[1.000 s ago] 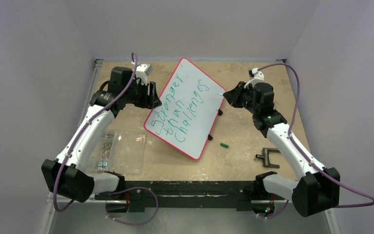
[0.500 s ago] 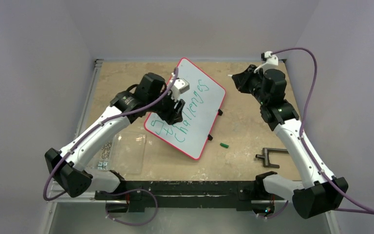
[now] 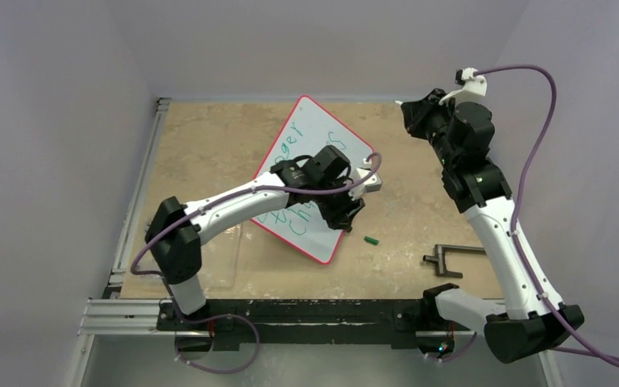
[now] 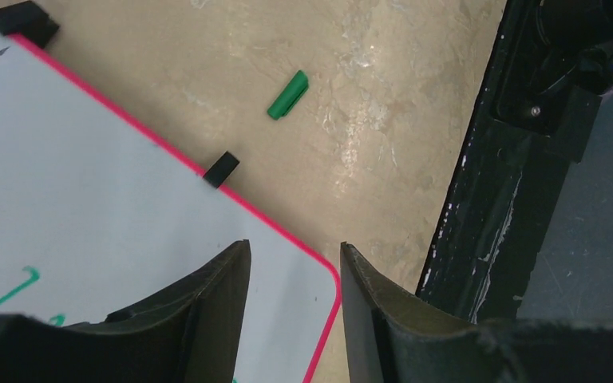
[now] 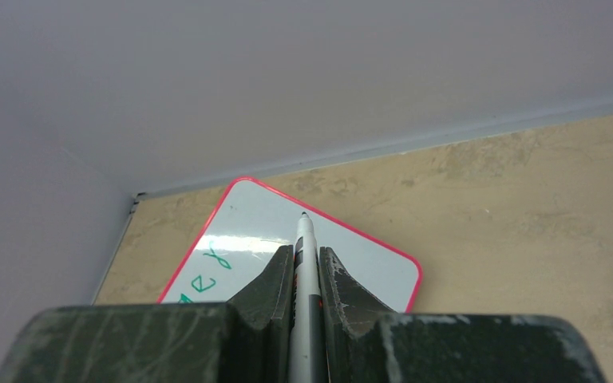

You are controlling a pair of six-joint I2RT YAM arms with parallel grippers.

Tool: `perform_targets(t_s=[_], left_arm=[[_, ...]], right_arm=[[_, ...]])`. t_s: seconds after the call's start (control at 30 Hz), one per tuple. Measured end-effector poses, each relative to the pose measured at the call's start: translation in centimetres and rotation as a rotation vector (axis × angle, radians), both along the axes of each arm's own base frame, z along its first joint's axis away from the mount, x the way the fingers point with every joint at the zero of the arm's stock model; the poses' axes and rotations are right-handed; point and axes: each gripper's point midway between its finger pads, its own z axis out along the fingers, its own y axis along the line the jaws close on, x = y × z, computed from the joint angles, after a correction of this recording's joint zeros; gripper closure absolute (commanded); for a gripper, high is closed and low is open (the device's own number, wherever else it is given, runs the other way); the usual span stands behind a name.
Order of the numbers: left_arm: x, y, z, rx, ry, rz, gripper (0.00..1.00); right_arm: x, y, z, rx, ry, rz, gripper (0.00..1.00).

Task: Write a sentence on the whiteboard
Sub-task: Close the whiteboard marker at the center of the board.

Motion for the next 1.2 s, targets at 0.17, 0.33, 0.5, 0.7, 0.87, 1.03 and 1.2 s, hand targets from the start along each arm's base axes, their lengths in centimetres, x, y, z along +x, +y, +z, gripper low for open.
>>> perform_targets(t_s=[0.17, 0.33, 0.5, 0.7, 0.87, 1.03, 1.2], left_arm=[[-1.0, -3.8, -3.2, 0.005, 0.006, -0.11, 0.58], [-1.3, -6.5, -5.9, 0.021, 0.001, -0.179, 0.6], [-1.4, -8.3, -7.8, 0.033, -0.001, -0.214, 0.64], [-0.9, -9.6, -9.5, 0.043, -0.004, -0.232, 0.67], [-0.3, -10.6, -11.0, 0.056, 0.005, -0.234, 0.68], [-0.2, -11.0, -12.4, 0.075, 0.019, -0.235, 0.73], [-0.2, -11.5, -13.7, 0.1, 0.031, -0.242, 0.78]], right_arm=[[-0.7, -0.8, 0.6, -0.002, 0.001, -0.031, 1.0], [-1.6, -1.2, 4.0, 0.02, -0.07, -0.04, 1.0], [-3.0, -1.4, 6.9, 0.048, -0.141, -0.035, 1.0], [-3.8, -1.4, 7.8, 0.063, -0.166, -0.023, 1.0], [-3.8, -1.1, 7.6, 0.063, -0.162, -0.007, 1.0], [-3.8, -0.9, 7.5, 0.063, -0.158, 0.002, 1.0], [-3.7, -0.9, 7.4, 0.064, -0.156, 0.002, 1.0]])
